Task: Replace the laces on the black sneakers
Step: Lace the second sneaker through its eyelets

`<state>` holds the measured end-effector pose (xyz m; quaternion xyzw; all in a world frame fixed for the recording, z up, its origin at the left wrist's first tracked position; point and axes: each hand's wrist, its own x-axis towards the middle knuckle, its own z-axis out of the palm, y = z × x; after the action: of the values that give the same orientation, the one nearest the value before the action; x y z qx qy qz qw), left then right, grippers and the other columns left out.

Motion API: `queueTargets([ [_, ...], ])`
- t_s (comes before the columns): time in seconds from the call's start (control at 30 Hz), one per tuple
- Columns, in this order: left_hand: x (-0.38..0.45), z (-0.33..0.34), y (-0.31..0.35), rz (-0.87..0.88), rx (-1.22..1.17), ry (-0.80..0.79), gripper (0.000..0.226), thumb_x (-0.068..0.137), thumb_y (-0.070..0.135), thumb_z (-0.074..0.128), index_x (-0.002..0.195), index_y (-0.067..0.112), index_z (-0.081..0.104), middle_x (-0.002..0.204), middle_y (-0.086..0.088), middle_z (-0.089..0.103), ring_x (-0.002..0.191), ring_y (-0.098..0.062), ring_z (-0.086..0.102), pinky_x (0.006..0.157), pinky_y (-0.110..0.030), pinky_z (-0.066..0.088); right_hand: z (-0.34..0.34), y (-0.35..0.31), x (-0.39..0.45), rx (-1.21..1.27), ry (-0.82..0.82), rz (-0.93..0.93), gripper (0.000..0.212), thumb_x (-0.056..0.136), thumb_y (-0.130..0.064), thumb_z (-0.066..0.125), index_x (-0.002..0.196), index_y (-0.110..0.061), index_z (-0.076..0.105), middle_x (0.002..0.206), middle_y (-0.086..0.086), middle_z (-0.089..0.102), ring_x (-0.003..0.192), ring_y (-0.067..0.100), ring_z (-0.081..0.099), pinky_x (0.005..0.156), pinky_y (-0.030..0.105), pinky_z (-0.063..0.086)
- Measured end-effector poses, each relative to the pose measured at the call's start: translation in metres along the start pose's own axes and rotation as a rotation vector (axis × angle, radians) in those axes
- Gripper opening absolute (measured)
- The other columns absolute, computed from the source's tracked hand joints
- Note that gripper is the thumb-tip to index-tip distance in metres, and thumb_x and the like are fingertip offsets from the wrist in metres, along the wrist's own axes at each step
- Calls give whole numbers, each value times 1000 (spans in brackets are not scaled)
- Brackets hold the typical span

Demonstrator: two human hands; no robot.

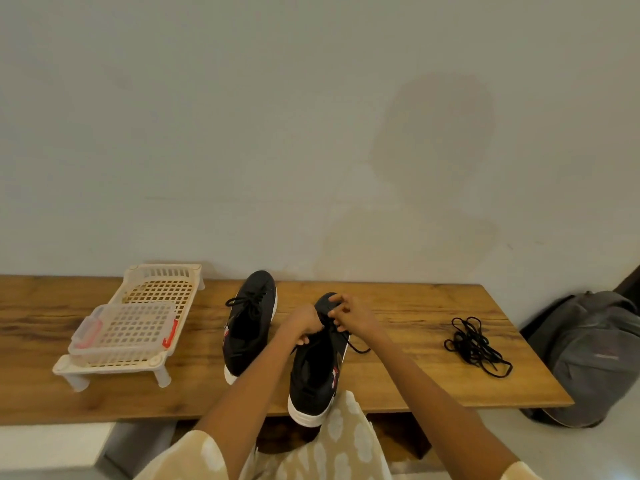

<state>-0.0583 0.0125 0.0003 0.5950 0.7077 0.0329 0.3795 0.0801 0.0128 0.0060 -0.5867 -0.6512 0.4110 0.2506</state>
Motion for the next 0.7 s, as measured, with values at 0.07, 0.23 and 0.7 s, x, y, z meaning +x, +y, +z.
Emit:
queueTargets([
  [0.07, 2, 2, -1, 10, -40, 48, 18, 95, 20, 48, 89, 5, 55, 63, -7, 55, 44, -17, 49, 43, -26, 40, 4, 0, 2, 13, 29, 17, 19, 94, -6, 52, 111, -13, 56, 82, 0, 63, 69, 7, 58, 56, 15, 49],
  [0.23, -1, -7, -2, 59, 0, 43, 31, 91, 22, 60, 63, 13, 49, 52, 0, 52, 39, -10, 44, 43, -20, 36, 3, 2, 3, -35, 36, 42, 15, 94, -4, 49, 99, -11, 62, 87, 4, 64, 68, 8, 57, 59, 19, 50],
  [0.7, -13, -10, -5, 21, 82, -178, 28, 85, 30, 69, 66, 12, 57, 45, 5, 55, 38, -10, 37, 43, -22, 32, 4, 8, 1, -370, -30, -48, 20, 96, -9, 47, 104, -13, 65, 98, 7, 65, 83, 19, 60, 75, 33, 50],
])
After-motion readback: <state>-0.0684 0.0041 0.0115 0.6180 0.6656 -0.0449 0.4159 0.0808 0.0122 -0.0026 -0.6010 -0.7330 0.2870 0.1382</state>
